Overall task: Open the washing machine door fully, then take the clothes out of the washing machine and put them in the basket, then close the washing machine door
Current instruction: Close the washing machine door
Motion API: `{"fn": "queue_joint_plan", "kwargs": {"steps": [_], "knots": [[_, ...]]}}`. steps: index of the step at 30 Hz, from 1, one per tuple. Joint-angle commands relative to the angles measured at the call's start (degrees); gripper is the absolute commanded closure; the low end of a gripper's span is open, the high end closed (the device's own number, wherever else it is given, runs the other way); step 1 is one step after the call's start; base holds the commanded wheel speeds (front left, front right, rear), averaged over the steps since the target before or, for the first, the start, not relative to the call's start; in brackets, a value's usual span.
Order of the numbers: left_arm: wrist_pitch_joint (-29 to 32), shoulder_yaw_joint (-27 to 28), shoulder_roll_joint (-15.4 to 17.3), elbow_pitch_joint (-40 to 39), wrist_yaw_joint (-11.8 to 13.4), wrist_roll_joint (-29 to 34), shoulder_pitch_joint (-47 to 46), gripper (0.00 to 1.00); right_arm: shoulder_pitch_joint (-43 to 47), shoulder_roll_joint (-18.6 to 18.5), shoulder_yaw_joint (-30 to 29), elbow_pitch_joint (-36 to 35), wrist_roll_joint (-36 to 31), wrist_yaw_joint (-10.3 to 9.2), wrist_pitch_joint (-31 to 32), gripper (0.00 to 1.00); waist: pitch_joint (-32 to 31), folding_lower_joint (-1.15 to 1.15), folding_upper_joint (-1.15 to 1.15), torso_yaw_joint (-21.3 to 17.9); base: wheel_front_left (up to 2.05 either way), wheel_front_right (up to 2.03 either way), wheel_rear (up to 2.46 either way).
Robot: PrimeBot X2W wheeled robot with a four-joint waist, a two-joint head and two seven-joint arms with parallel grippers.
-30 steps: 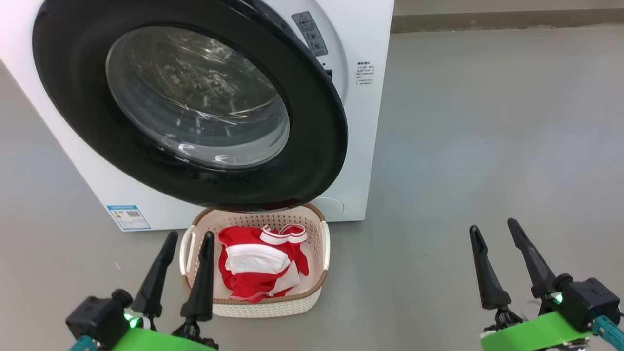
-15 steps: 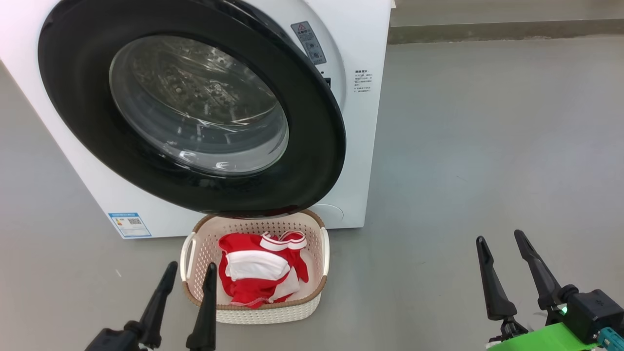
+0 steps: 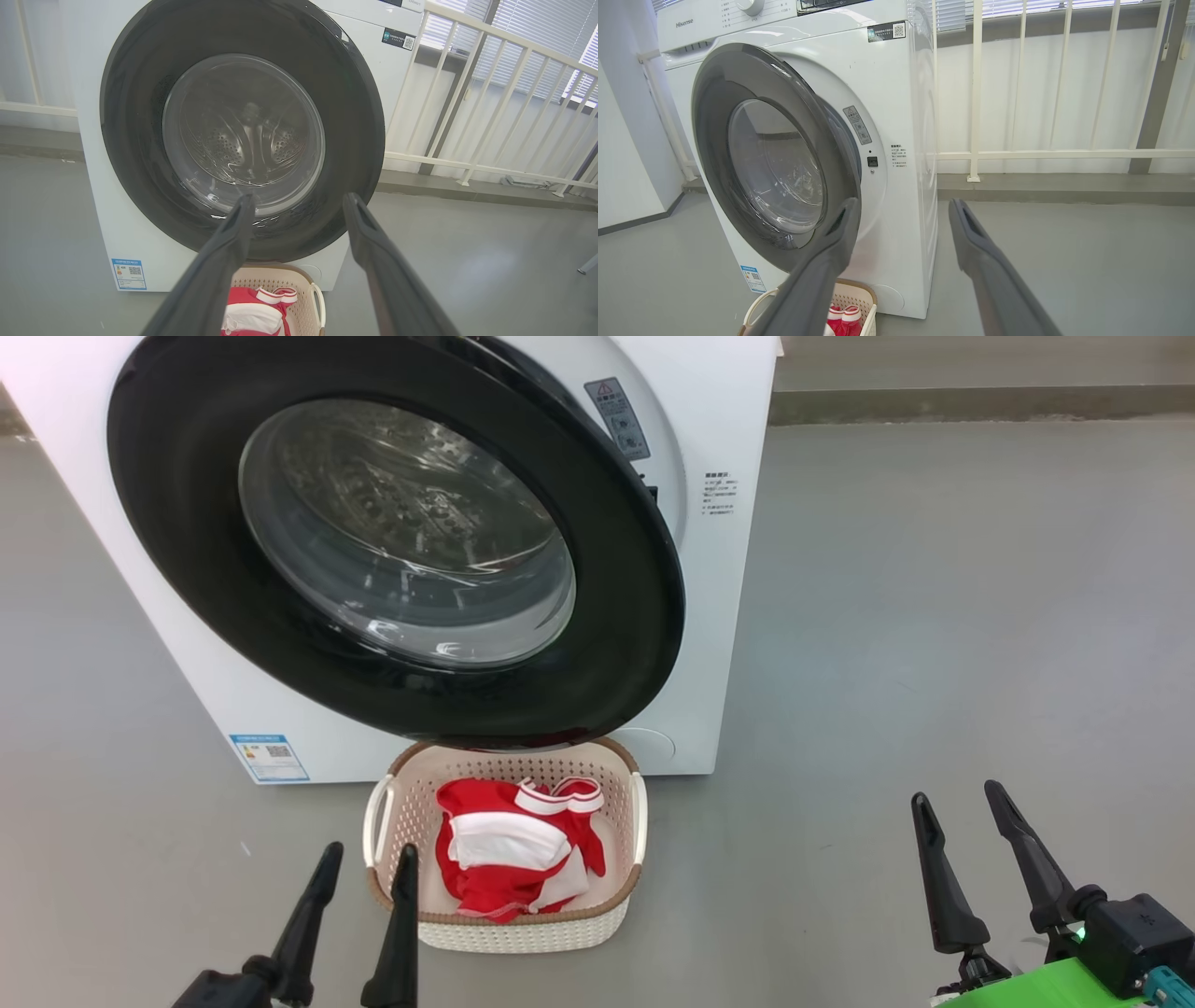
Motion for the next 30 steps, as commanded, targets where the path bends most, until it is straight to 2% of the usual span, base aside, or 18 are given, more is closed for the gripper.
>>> {"fn": "queue_joint_plan", "kwargs": {"steps": [1, 2, 3, 4, 5, 7, 8, 9, 23, 30], "knots": [[-0.69, 2.07, 0.15, -1.68, -0.39, 0.34, -0.79, 0.00, -1.04, -0.70, 1.24, -1.59, -0.25, 0.35, -0.38, 0.00, 0.05, 0.00, 0.00, 0.27, 0.00, 0.00, 0.00], [-0.63, 1.87, 0.08, -1.95, -0.42, 0.33, -0.85, 0.00, -1.01, -0.70, 1.23, -1.61, -0.32, 0.35, -0.38, 0.00, 0.12, 0.00, 0.00, 0.54, 0.00, 0.00, 0.00], [-0.52, 1.64, 0.04, -2.25, -0.45, 0.38, -0.97, 0.00, -1.00, -0.70, 1.20, -1.63, -0.38, 0.35, -0.38, 0.07, 0.21, 0.00, 0.00, 0.84, 0.00, 0.00, 0.00], [-0.40, 1.43, 0.01, -2.51, -0.46, 0.43, -1.07, 0.00, -1.02, -0.70, 1.23, -1.62, -0.50, 0.35, -0.38, 0.27, 0.28, 0.00, 0.00, 1.11, 0.00, 0.00, 0.00], [-0.27, 1.19, 0.00, -2.70, -0.53, 0.48, -1.20, 0.00, -1.04, -0.70, 1.21, -1.62, -0.57, 0.35, -0.38, 0.51, 0.37, 0.00, 0.00, 1.46, 0.00, 0.00, 0.00], [-0.13, 0.82, 0.06, -3.02, -0.64, 0.60, -1.32, 0.00, -1.21, -0.70, 1.44, -1.44, -0.81, 0.35, -0.38, 0.70, 0.54, 0.00, 0.00, 2.08, 0.00, 0.00, 0.00], [-0.05, 0.62, 0.08, -3.22, -0.65, 0.68, -1.33, 0.00, -1.37, -0.70, 1.53, -1.30, -0.85, 0.35, -0.38, 0.88, 0.69, 0.00, 0.00, 2.49, 0.00, 0.00, 0.00], [0.05, 0.42, 0.09, -3.44, -0.63, 0.80, -1.37, 0.00, -1.63, -0.70, 1.63, -1.22, -1.02, 0.35, -0.38, 1.00, 0.86, 0.00, 0.00, 2.93, 0.00, 0.00, 0.00], [1.40, -1.70, -0.97, -7.17, 0.02, 1.32, -3.88, 0.00, -9.33, -0.70, 3.44, 1.81, -6.17, 0.35, -0.38, 1.00, 7.08, 0.00, 0.00, 10.91, 0.00, 0.00, 0.00], [1.02, -1.73, -1.43, -7.41, -0.06, 1.10, -4.97, 0.00, -14.86, -1.67, 4.46, 3.94, -7.81, 0.35, 0.18, 1.00, 9.98, 0.00, 0.00, 12.32, 0.00, 0.00, 0.00]]}}
